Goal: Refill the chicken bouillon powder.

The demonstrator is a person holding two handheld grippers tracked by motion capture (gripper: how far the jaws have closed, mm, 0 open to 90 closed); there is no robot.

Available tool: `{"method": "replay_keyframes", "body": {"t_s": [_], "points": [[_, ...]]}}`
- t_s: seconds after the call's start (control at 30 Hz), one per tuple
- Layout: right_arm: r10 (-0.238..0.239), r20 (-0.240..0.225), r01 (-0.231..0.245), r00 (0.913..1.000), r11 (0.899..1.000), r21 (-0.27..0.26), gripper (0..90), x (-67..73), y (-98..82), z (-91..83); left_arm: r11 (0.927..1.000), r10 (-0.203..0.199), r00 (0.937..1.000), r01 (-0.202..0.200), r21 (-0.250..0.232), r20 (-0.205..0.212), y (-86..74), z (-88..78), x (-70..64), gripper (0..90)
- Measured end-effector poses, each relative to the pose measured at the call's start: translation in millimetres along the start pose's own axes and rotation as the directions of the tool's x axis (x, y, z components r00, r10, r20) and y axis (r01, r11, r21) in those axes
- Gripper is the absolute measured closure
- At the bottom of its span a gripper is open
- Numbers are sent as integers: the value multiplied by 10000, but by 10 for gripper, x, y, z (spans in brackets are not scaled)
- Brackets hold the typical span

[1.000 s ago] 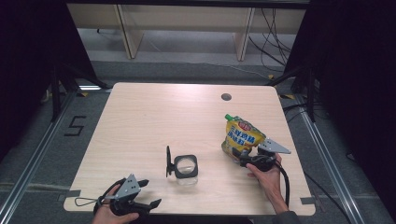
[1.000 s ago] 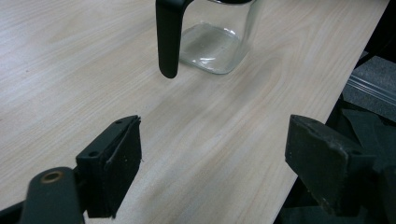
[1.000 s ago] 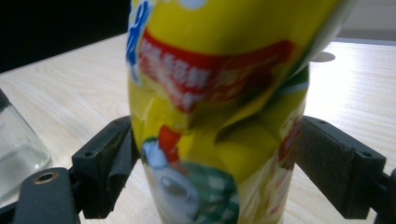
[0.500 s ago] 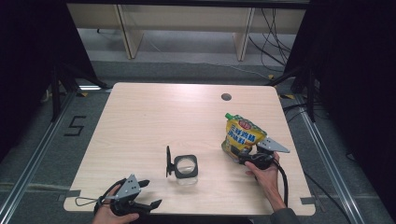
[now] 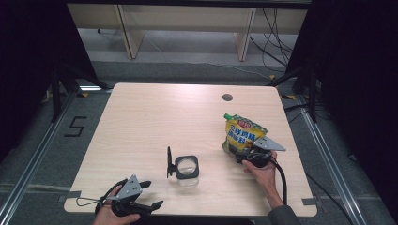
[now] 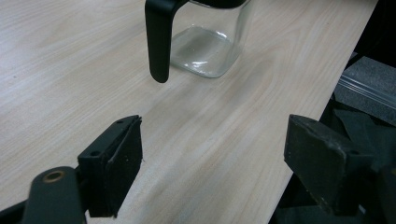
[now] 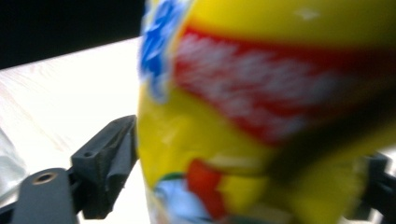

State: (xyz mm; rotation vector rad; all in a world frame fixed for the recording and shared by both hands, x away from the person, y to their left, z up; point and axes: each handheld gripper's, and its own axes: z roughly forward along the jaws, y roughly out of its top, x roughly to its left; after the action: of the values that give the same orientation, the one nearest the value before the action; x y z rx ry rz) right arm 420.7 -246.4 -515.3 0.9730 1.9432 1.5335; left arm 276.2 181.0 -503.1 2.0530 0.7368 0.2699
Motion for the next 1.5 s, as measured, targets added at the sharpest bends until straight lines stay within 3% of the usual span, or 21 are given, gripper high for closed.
{"method": "replay_keyframes", "body": {"t_s": [0.07, 0.1, 0.13, 0.23, 0.3, 0.5, 0.53, 0.57, 0.8, 0.83, 0.93, 0.97, 1.03, 1.07, 1.2, 1.27, 1.33, 1.37, 1.43, 1.47, 1.5], "points": [[-208, 148, 206, 9997, 9996, 187, 170, -15, 4, 20, 10000, 91, 10000, -91, -36, 6, 2, -3, 3, 194], [-24, 280, 23, 9996, 10000, 40, 177, -16, 4, 40, 9999, 137, 9999, -137, 1, -9, 3, -7, 7, 195], [-6, 39, 5, 10000, 9998, 223, 179, -33, 11, 38, 9999, -139, 9999, 139, 18, -52, -3, -6, -8, 195], [17, -73, -16, 10000, 9999, 143, 181, -40, 13, 57, 9998, -206, 9997, 205, 79, 121, 4, -14, -10, 196], [36, -71, -34, 10000, 9995, 309, 183, -41, 17, 46, 9999, 134, 9999, -134, 43, 98, 11, -20, 2, 197], [-128, -35, 129, 9999, 9992, 390, 187, -25, 21, 41, 9998, 167, 9998, -168, 78, 120, 11, -18, 3, 199], [-114, 46, 112, 9999, 9987, 489, 192, -11, 32, 36, 9999, -90, 9998, 89, 96, 155, 7, -21, -11, 199], [106, 120, -111, 9999, 9987, 491, 195, 22, 37, 35, 9999, -114, 9999, 114, -95, 52, 1, -10, -18, 200], [-156, 156, 146, 9998, 9980, 615, 215, 55, 75, 35, 9999, -133, 9998, 133, 16, 141, 9, -25, -21, 205], [-109, 237, 88, 9997, 9961, 883, 222, 105, 91, 15, 10000, -70, 10000, 70, -40, 18, 4, -22, -20, 206], [-405, 139, 393, 9991, 9963, 766, 229, 131, 100, 21, 10000, -53, 10000, 53, 17, 57, 5, -29, -14, 207], [-282, 324, 251, 9991, 9953, 933, 232, 187, 103, -5, 9997, 225, 9997, -225, 40, 42, 14, -40, 2, 207], [-515, 260, 490, 9983, 9949, 883, 233, 177, 105, -4, 9999, 150, 9998, -150, -17, 111, 13, -37, -1, 208], [-268, 290, 241, 9992, 9956, 902, 234, 203, 99, -17, 10000, -76, 9999, 76, -9, 143, 7, -35, -13, 209], [-402, 128, 389, 9991, 9952, 903, 235, 195, 101, -21, 9996, 264, 9997, -264, -38, 5, 6, -32, 3, 212], [-485, 190, 467, 9986, 9949, 892, 235, 182, 103, -21, 9998, 173, 9998, -173, -15, 138, 13, -38, -2, 212], [-225, 321, 196, 9992, 9959, 882, 238, 216, 103, -19, 9996, 289, 9996, -289, -43, 50, 14, -46, 7, 213], [-534, 319, 505, 9981, 9950, 862, 238, 205, 107, -13, 9996, 275, 9996, -275, -37, 48, 12, -45, 7, 213], [-282, 371, 243, 9989, 9944, 1028, 240, 247, 118, -35, 9997, 242, 9996, -243, 30, 152, 14, -48, 7, 214], [-626, 391, 588, 9973, 9939, 937, 240, 228, 123, -34, 9996, 297, 9995, -297, -35, 58, 11, -47, 8, 214], [-688, 422, 644, 9967, 9932, 974, 242, 232, 130, -49, 9999, -42, 10000, 43, -104, 78, 7, -45, -13, 213]]}}
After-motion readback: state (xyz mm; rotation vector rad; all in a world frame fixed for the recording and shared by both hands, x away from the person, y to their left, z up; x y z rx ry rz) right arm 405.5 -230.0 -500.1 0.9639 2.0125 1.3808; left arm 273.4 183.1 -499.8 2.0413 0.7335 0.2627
